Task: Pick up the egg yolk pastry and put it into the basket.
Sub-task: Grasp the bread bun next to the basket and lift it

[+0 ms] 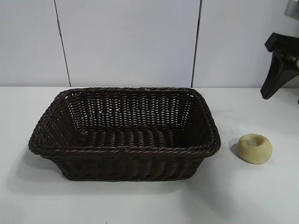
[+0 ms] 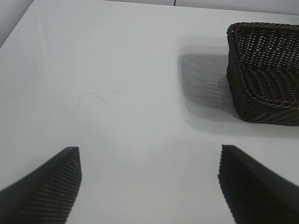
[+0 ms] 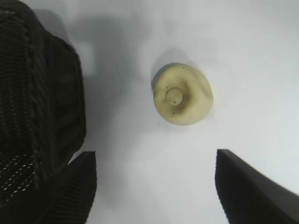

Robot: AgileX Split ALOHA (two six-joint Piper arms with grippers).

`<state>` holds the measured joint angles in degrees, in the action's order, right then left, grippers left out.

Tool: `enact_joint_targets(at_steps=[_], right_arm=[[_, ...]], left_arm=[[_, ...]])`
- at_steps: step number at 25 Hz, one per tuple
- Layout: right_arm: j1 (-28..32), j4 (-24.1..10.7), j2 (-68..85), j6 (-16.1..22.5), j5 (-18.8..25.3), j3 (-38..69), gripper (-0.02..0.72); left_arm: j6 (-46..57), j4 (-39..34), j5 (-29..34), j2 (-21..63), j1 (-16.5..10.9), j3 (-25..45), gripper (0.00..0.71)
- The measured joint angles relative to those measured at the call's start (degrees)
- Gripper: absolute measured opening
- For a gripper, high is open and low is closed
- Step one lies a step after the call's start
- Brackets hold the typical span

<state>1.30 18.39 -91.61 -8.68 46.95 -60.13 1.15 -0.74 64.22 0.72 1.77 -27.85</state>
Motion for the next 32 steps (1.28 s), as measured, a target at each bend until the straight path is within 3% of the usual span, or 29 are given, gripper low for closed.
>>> enact_joint_targets(at_steps=[15,23,25,29,32], right_arm=[[0.0,0.2,-15.1,0.6,-12.1,-0.3,0.516],[0.0,1.0,-18.0,0.7,-12.7,-0.3,0.504],[0.0,1.3,-18.0,0.7,-12.8,-0.3,0.42],[0.0,1.5,-18.0,0.7,-12.9,-0.5,0.13],[0.0,1.5,-17.8,0.7,-12.7,-0.6,0.053]], left_arm=[[0.0,0.0,0.1,0.0,0.0,0.0,0.587],[0.0,0.0,0.1,0.0,0.0,0.0,0.587],[0.0,0.0,0.1,0.0,0.0,0.0,0.587],[0.0,0.0,0.1,0.0,0.0,0.0,0.587],[0.0,0.0,0.1,0.0,0.0,0.0,0.587]])
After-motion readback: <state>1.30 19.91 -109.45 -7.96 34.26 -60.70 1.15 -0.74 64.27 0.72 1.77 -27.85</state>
